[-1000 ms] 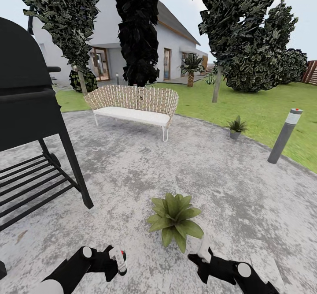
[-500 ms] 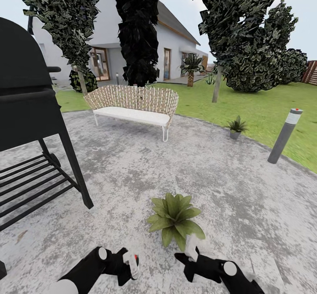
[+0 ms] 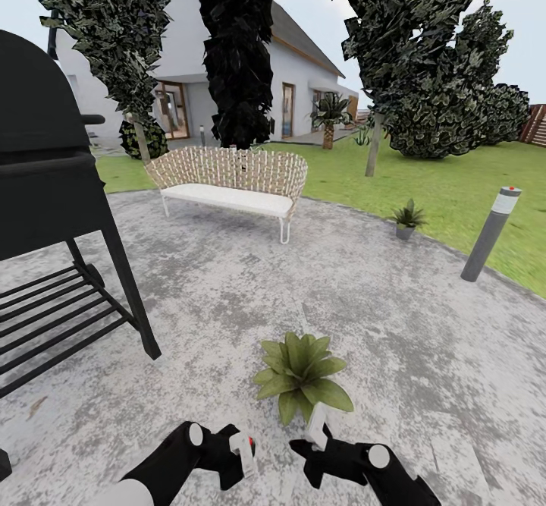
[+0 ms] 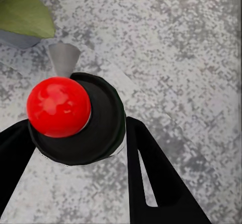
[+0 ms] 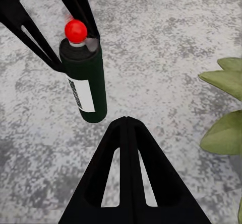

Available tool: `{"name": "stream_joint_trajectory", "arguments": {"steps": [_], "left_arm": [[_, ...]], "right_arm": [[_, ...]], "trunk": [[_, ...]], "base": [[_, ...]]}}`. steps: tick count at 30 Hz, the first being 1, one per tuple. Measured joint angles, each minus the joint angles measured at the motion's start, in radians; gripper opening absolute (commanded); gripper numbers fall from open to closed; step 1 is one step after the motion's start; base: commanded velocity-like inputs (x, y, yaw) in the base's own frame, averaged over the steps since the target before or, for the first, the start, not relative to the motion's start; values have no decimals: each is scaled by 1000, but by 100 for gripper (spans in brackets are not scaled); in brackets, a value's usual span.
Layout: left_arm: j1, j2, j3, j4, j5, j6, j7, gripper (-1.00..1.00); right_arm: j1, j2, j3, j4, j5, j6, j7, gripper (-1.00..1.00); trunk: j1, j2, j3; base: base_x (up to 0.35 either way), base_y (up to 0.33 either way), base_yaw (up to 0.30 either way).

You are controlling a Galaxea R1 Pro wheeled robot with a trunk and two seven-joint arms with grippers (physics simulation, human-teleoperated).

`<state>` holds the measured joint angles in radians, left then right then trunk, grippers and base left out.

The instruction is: Pick up the pesticide atomizer in the garden and spray insectifuge to fully cover both potted plants in the garden.

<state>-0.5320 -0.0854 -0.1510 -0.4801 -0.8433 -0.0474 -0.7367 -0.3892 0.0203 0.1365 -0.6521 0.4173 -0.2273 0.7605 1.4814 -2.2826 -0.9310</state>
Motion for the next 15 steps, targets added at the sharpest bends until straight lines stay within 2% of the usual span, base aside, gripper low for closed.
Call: {"name": "stream_joint_trajectory", "arguments": {"steps": [5, 6, 9, 11, 12, 15], "left_arm": [[0, -9, 0, 0, -5, 2, 0, -100], [0, -9, 0, 0, -44, 28, 1, -100], [0, -17, 1, 0, -87, 42, 1, -100], [0, -23, 0, 0, -90, 43, 1, -100], [0, -28, 0, -1, -92, 43, 0, -100], [0, -29, 0, -1, -93, 44, 0, -100]], "right_arm": [[-2, 2, 0, -20, -1, 2, 0, -100], [-3, 15, 1, -27, -2, 3, 0, -100], [-4, 23, 2, -29, -1, 2, 1, -100], [-5, 29, 2, -29, -1, 2, 5, -100], [-5, 35, 2, -32, 0, 2, 33, -100], [-6, 37, 1, -45, 0, 2, 49, -100]], "trunk": [[0, 0, 0], [0, 0, 0], [0, 0, 0], [0, 0, 0], [0, 0, 0], [0, 0, 0]], "base": [[0, 0, 0], [0, 0, 0], [0, 0, 0], [0, 0, 0], [0, 0, 0], [0, 0, 0]]}}
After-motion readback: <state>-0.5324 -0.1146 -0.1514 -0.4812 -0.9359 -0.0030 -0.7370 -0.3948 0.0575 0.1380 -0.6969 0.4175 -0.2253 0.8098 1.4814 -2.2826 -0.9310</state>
